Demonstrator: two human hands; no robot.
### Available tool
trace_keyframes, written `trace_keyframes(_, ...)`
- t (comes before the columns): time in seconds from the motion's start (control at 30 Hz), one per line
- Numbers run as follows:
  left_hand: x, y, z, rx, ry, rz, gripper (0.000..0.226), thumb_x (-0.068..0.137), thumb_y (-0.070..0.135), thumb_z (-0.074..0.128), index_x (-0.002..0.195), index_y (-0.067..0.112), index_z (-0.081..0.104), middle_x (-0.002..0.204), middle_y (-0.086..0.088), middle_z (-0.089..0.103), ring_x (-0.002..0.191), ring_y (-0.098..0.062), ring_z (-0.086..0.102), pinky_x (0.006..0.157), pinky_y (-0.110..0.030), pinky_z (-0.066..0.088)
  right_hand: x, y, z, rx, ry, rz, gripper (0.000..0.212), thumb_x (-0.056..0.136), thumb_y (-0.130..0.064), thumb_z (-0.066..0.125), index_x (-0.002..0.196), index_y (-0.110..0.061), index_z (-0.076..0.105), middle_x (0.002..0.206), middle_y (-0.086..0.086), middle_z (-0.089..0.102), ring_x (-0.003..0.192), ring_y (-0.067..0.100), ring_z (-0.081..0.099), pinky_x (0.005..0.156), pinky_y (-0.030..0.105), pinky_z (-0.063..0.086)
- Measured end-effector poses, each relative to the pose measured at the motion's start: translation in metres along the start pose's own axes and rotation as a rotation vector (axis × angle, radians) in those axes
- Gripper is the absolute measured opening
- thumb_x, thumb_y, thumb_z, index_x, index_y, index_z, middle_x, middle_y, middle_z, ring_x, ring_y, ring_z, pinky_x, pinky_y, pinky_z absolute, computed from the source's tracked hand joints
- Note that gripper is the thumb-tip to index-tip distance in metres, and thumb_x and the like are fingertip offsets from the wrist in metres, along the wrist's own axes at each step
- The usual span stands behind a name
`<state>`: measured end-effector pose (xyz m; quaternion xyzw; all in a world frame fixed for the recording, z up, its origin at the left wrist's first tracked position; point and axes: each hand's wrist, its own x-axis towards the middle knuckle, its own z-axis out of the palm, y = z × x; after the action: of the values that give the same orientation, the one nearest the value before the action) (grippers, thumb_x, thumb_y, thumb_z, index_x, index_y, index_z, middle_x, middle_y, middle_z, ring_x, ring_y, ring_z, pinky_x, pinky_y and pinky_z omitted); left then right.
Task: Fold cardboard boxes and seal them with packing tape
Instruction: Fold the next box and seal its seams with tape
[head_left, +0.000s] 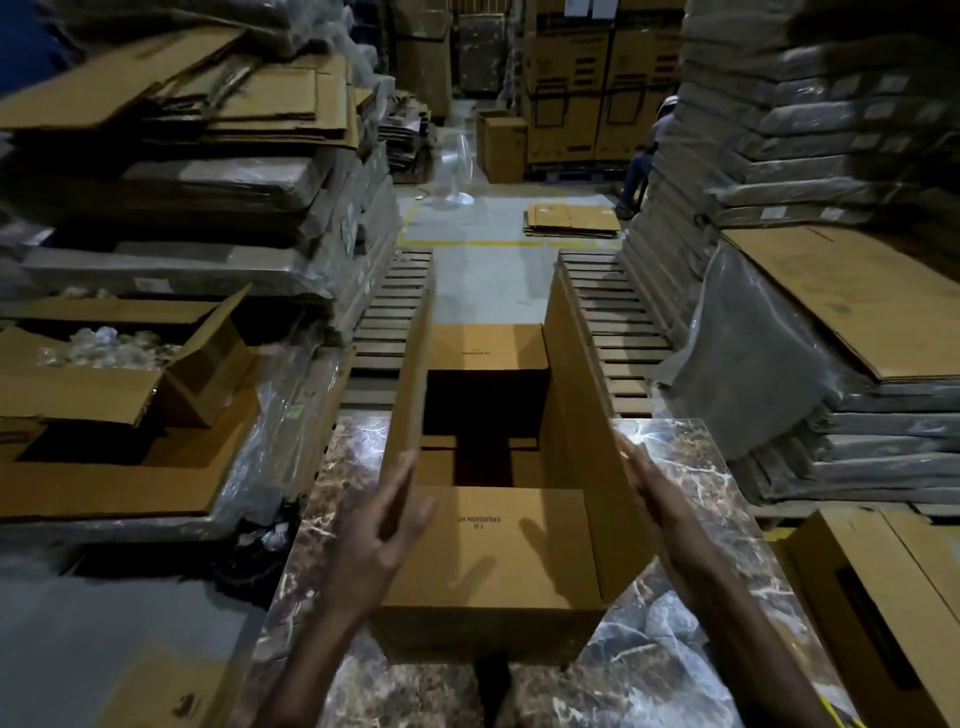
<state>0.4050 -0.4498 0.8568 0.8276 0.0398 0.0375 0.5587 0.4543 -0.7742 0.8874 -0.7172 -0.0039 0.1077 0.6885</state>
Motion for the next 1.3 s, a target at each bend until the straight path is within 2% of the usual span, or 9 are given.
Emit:
trace_keyframes(0.17,0.034,-0.016,0.044,0.523,-0.238,-0.048,0.072,0.092,0.086,0.009,0.158,0.056,0.007,0.167,0.03,-0.003,0.159,-0.005,-0.002,0.128,-0.056,0.002,0.027,0.02,0.058,-0.675,-0.03,-0.138,0.073,0.094,-0.084,0.017,0.159,-0.052,0.016,0.167,-0.018,0.02,0.151,0.011,0.026,0.119,0.045,0.022)
trace_keyframes(0.3,0.042,-0.036,0.061,0.899,-0.26,0.019,0.094,0.081,0.078,-0.027,0.163,0.043,-0.002,0.164,0.022,-0.018,0.16,-0.016,-0.012,0.125,-0.057,-0.003,0.048,0.065,0.079,-1.091,-0.107,-0.126,0.073,0.097,-0.081,0.01,0.162,-0.048,0.002,0.17,-0.015,-0.009,0.159,0.021,-0.006,0.123,0.064,0.014)
trace_keyframes(0.4,0.04,-0.043,0.066,0.942,-0.206,0.039,0.079,0.092,0.07,-0.014,0.164,0.044,0.007,0.165,0.021,-0.014,0.161,-0.019,-0.006,0.124,-0.063,0.001,0.051,0.08,0.083,-1.281,-0.071,-0.106,0.076,0.095,-0.084,0.012,0.162,-0.048,0.002,0.168,-0.011,-0.018,0.158,0.023,-0.014,0.12,0.066,0.023)
trace_keyframes(0.57,0.038,-0.032,0.061,0.896,-0.005,-0.208,0.099,0.088,0.089,0.031,0.165,0.038,-0.004,0.174,0.002,-0.01,0.161,-0.028,0.001,0.122,-0.066,0.011,0.058,0.074,0.079,-1.143,0.059,0.13,0.121,0.064,-0.106,0.033,0.163,-0.043,0.0,0.17,0.002,-0.022,0.157,0.04,0.003,0.111,0.065,0.037)
trace_keyframes(0.67,0.044,-0.027,0.038,0.501,0.126,-0.451,0.144,0.058,0.085,0.078,0.164,0.036,-0.007,0.172,-0.007,0.015,0.15,-0.04,0.033,0.112,-0.062,0.036,0.066,0.067,0.064,-0.78,0.188,0.279,0.147,0.045,-0.095,0.072,0.16,-0.032,0.006,0.164,0.007,0.03,0.139,0.04,0.046,0.105,0.058,0.043)
trace_keyframes(0.73,0.048,-0.034,0.015,0.172,0.123,-0.548,0.147,0.049,0.061,0.098,0.163,0.028,0.012,0.153,-0.012,0.048,0.126,-0.038,0.058,0.099,-0.05,0.048,0.068,0.068,0.05,-0.495,0.177,0.338,0.129,0.049,-0.072,0.091,0.152,-0.023,0.03,0.137,0.002,0.06,0.118,0.031,0.063,0.097,0.048,0.051)
trace_keyframes(0.87,0.042,-0.031,-0.003,-0.219,-0.14,-0.662,0.11,0.047,0.05,0.103,0.137,0.004,0.06,0.107,-0.015,0.076,0.093,-0.034,0.074,0.084,-0.048,0.061,0.067,0.072,0.038,-0.097,0.006,0.518,0.087,0.055,-0.039,0.099,0.128,-0.007,0.065,0.106,0.009,0.078,0.088,0.027,0.078,0.078,0.045,0.065)
trace_keyframes(1.03,0.028,-0.045,-0.006,-0.184,-0.147,-0.532,0.131,0.036,0.063,0.1,0.147,0.016,0.048,0.118,-0.011,0.075,0.098,-0.028,0.077,0.084,-0.049,0.064,0.053,0.07,0.037,-0.148,-0.085,0.487,0.087,0.049,-0.042,0.104,0.124,-0.015,0.067,0.108,0.005,0.078,0.094,0.024,0.077,0.076,0.039,0.065)
trace_keyframes(1.3,-0.007,-0.019,-0.023,-0.177,-0.135,-0.365,0.112,0.062,0.048,0.099,0.153,0.047,0.034,0.128,0.0,0.069,0.107,-0.024,0.072,0.083,-0.048,0.063,-0.002,0.043,0.029,-0.119,-0.087,0.314,0.075,0.061,-0.021,0.099,0.126,-0.025,0.061,0.111,-0.001,0.077,0.099,0.017,0.075,0.084,0.038,0.063)
